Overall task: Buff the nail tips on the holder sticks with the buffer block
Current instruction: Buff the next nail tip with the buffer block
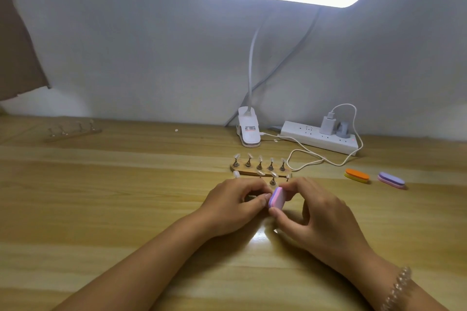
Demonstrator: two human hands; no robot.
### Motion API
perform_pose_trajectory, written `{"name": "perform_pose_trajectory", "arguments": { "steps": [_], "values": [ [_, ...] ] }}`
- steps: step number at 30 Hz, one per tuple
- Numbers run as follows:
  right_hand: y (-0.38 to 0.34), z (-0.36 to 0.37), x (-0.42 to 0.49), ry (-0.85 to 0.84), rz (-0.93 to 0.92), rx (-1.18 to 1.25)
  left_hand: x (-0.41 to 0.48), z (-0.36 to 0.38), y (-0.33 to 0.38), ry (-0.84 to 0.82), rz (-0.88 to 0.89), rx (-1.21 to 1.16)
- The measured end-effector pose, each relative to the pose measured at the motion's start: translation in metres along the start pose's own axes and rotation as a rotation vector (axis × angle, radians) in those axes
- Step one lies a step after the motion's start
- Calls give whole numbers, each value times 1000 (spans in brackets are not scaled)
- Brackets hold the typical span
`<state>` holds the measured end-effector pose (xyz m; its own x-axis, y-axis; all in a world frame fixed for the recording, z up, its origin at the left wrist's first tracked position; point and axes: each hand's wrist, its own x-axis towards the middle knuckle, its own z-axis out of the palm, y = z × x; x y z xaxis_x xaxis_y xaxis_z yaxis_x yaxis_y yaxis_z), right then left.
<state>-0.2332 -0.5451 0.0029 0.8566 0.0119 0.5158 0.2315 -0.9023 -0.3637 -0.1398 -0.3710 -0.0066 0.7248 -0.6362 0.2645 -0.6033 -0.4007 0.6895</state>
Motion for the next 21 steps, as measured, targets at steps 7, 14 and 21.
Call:
{"name": "perform_pose_trajectory", "arguments": {
  "steps": [7, 14, 21],
  "values": [
    [3, 1, 2, 45, 40, -23, 0, 0, 2, -5, -12, -10],
    [3, 0, 2, 28, 55, -3, 0, 0, -1, 0, -5, 4],
    [4, -1, 3, 40, 87, 36, 0, -1, -1, 6, 7, -20]
  ]
}}
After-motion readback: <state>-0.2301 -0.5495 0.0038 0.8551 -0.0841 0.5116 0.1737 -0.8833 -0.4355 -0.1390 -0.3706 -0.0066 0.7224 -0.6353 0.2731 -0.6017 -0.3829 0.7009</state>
